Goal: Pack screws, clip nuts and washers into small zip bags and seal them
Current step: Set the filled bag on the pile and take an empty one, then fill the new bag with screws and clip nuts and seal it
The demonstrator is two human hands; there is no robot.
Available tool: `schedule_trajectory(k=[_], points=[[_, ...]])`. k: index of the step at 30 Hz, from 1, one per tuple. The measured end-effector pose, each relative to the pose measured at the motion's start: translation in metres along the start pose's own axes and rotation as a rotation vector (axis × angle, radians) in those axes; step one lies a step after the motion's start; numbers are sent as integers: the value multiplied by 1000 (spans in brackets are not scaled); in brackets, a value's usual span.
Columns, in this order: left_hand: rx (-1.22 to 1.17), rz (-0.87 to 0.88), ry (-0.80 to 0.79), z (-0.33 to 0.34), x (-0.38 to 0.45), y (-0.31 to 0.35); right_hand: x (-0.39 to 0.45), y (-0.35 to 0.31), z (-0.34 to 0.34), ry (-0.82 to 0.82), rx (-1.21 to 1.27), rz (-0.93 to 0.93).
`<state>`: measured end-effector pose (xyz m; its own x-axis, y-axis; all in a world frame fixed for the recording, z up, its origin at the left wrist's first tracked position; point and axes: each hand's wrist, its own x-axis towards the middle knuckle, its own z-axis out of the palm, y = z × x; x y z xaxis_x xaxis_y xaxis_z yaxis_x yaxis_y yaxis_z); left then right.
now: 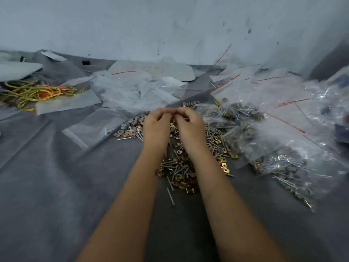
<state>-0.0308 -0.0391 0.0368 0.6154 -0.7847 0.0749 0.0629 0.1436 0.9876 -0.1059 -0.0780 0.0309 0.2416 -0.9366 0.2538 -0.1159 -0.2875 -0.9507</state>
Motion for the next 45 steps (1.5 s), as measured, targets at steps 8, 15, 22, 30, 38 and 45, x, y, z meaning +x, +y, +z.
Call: schedule_trajectory(k=[8,15,22,30,38,45], points=[[789,91,277,-106,27,-16,-21,15,38,-249,-359,-201],[1139,93,304,-118,29,-34,-21,19,20,-208,-483,-288],[987,233,438,-118,19,-29,-23,19,20,-208,-533,-324],[-703,-130,-12,-75,12,-10,-22,12,25,-244,58,41],[-817,-137,-200,-68,13,-18,-17,6,17,-270,469,311],[-159,148,420,-67,9,-23,-16,11,12,-178,330,199]])
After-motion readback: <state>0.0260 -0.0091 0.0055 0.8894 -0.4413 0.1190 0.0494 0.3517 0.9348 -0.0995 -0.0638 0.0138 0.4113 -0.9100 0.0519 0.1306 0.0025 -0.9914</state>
